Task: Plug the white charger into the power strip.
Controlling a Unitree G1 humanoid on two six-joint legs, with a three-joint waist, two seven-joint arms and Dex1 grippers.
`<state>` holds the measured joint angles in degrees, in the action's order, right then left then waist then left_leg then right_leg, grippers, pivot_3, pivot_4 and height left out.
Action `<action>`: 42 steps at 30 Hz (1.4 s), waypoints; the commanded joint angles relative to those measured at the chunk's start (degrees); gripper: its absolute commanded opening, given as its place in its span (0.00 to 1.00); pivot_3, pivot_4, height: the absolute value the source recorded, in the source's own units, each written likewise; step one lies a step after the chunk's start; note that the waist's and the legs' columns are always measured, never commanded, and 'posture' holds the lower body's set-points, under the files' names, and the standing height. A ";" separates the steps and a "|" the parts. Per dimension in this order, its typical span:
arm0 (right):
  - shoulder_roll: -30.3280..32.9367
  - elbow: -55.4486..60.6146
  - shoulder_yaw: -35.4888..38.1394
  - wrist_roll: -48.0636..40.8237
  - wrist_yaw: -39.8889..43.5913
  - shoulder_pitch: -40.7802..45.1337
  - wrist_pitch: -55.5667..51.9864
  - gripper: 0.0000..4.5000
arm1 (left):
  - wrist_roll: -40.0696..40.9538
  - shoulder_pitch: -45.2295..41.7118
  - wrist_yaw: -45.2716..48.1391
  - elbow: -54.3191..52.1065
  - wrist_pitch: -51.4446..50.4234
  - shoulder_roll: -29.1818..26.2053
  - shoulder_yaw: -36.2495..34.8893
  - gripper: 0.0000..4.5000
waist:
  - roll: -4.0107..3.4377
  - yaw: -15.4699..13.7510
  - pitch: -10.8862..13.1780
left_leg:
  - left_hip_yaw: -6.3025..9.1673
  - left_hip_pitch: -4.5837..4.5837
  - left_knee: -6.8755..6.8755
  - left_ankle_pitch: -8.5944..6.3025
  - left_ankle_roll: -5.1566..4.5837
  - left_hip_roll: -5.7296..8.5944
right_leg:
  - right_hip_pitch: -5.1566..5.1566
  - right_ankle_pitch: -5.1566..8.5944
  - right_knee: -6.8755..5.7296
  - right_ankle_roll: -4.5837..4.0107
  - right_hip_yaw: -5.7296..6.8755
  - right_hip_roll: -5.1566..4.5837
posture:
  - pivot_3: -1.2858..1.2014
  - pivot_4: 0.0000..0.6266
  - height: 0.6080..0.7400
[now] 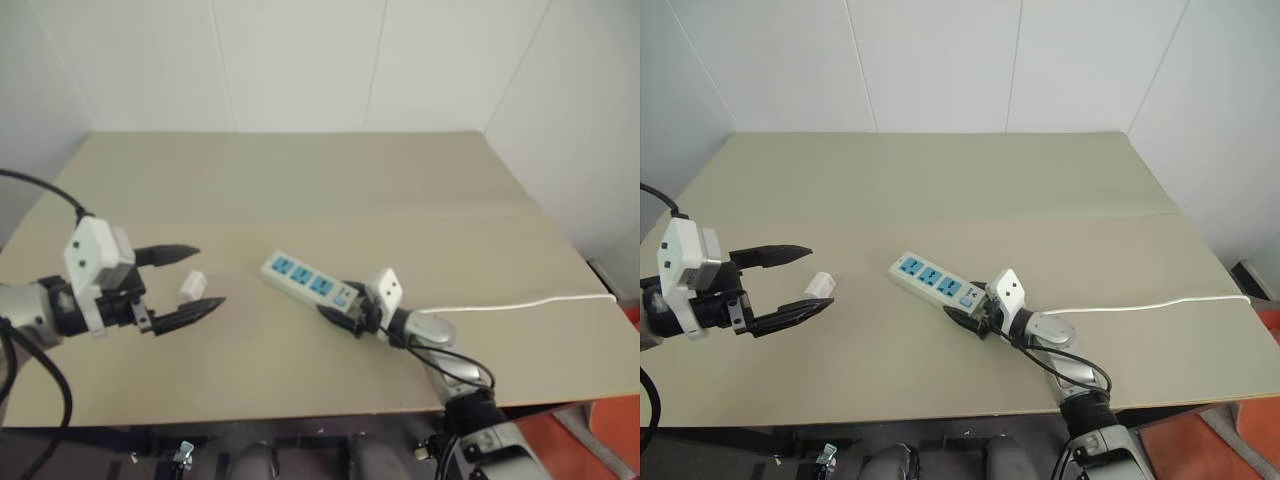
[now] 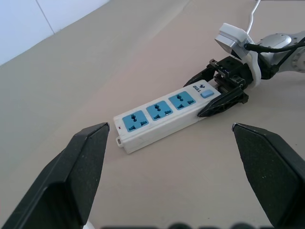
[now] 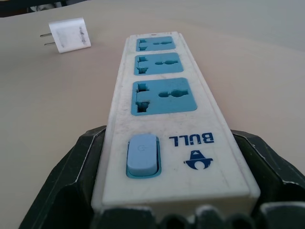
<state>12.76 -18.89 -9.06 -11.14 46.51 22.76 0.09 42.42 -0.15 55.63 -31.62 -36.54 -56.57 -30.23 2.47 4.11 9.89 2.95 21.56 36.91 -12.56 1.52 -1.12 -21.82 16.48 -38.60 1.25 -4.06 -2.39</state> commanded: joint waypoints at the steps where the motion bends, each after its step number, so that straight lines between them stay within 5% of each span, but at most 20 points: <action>1: -0.08 -3.37 1.82 -3.44 5.75 2.80 2.56 0.77 | 0.30 -1.25 0.45 -0.70 0.77 -1.31 -0.59 1.00 | -0.02 -0.04 0.03 | 0.00 -0.07 0.00 0.00 0.00 -0.01 | 0.07 0.00 0.00 0.00 0.00 0.02 | 0.52 0.24 1.00; 8: 3.39 -4.40 2.96 -8.43 21.92 8.76 5.28 0.77 | -0.27 -2.66 2.06 0.98 1.25 -2.43 0.25 1.00 | -0.28 -0.08 0.23 | 0.02 0.53 -0.01 0.01 0.00 -0.03 | -0.51 0.01 -0.06 0.00 -0.01 0.06 | 0.52 0.24 1.00; 15: 7.28 -11.50 -0.69 -3.85 33.41 10.26 13.71 0.77 | -0.74 -3.25 3.24 1.90 1.81 -2.73 1.02 1.00 | -0.32 -0.22 0.26 | 0.03 0.76 -0.12 -0.09 0.02 0.01 | -0.59 0.05 0.26 0.06 0.08 -0.07 | 0.52 0.24 1.00; 27: 6.14 -22.85 -2.00 -0.55 36.91 13.01 18.56 0.77 | 0.35 -8.41 2.39 6.22 0.38 -2.60 2.73 1.00 | -0.36 -0.16 0.28 | 0.03 0.68 -0.12 -0.09 0.03 0.02 | -0.51 0.05 0.31 0.06 0.08 -0.09 | 0.52 0.24 1.00; 31: 5.89 -23.55 -2.09 -0.19 37.09 12.99 19.12 0.77 | 1.61 -24.96 -7.88 14.11 -12.68 -5.16 8.43 1.00 | -0.29 -0.56 0.29 | 0.11 0.60 -0.05 -0.09 0.03 0.02 | -0.44 0.05 0.18 0.07 0.15 -0.05 | 0.52 0.24 1.00; 38: 5.20 -22.85 -1.97 0.28 36.05 12.27 18.73 0.77 | -8.47 -68.41 -20.22 37.10 -51.33 -2.49 36.11 1.00 | -0.22 -0.06 0.27 | 0.15 0.47 0.07 -0.08 0.03 0.18 | -0.38 0.18 -0.16 0.31 0.10 -0.06 | 0.52 0.24 1.00; 42: 5.05 -20.16 -1.93 -0.13 34.99 10.70 17.14 0.77 | -8.14 -84.72 -19.18 55.53 -55.96 -0.46 55.09 1.00 | -0.23 0.31 0.29 | 0.19 0.53 0.00 -0.09 0.04 0.20 | -0.54 0.27 -0.34 0.45 0.11 -0.04 | 0.52 0.24 1.00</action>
<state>17.75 -39.82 -10.22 -12.40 81.91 34.84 18.31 34.36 -81.50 35.92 19.47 -91.34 -56.08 20.29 2.23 4.42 10.18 3.13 22.09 36.89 -12.65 1.56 -0.92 -22.40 16.77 -38.96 1.71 -3.97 -2.43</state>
